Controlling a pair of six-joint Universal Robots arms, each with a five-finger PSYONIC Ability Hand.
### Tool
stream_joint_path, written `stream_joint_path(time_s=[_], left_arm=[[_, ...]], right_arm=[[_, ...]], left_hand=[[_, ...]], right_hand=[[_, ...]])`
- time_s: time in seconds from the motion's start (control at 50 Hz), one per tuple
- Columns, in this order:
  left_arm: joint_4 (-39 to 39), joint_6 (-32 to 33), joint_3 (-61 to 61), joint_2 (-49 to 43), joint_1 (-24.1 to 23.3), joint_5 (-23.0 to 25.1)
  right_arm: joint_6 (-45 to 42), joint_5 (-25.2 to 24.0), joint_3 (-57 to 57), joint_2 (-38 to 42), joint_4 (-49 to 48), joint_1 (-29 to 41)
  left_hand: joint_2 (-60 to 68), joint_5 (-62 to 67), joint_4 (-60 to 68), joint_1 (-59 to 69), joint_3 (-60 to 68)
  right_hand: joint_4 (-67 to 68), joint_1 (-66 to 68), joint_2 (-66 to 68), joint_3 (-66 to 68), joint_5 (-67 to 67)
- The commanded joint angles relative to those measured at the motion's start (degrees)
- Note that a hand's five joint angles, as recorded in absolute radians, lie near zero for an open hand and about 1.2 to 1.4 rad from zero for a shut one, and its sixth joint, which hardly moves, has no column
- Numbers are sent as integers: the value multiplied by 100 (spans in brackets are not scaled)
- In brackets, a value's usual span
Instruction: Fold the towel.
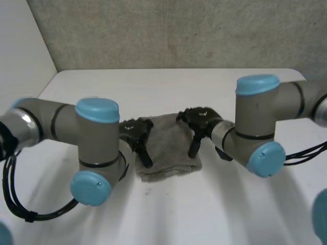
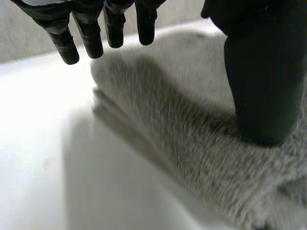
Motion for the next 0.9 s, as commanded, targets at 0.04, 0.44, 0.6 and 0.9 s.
stream_joint_path(time_s=[0.04, 0.44, 0.6, 0.9], left_arm=[[-85, -22, -5, 1173, 88, 6], [-1298, 13, -453, 3513, 1002, 112], [-1272, 4, -647, 3575, 976, 112], [-1043, 4, -717, 3548, 1020, 112]], right_arm=[[18, 253, 424, -1204, -55, -129], [-8, 544, 2649, -4064, -758, -1360], [1, 571, 2702, -4073, -794, -1378], [-17, 571, 2693, -4073, -811, -1369]], left_hand=[[65, -150, 47, 12, 57], [65, -150, 47, 12, 57], [65, -150, 47, 12, 57], [65, -150, 47, 12, 57]], right_hand=[[-517, -269, -439, -409, -343], [-517, -269, -439, -409, -343], [-517, -269, -439, -409, -343], [-517, -269, -439, -409, -343]])
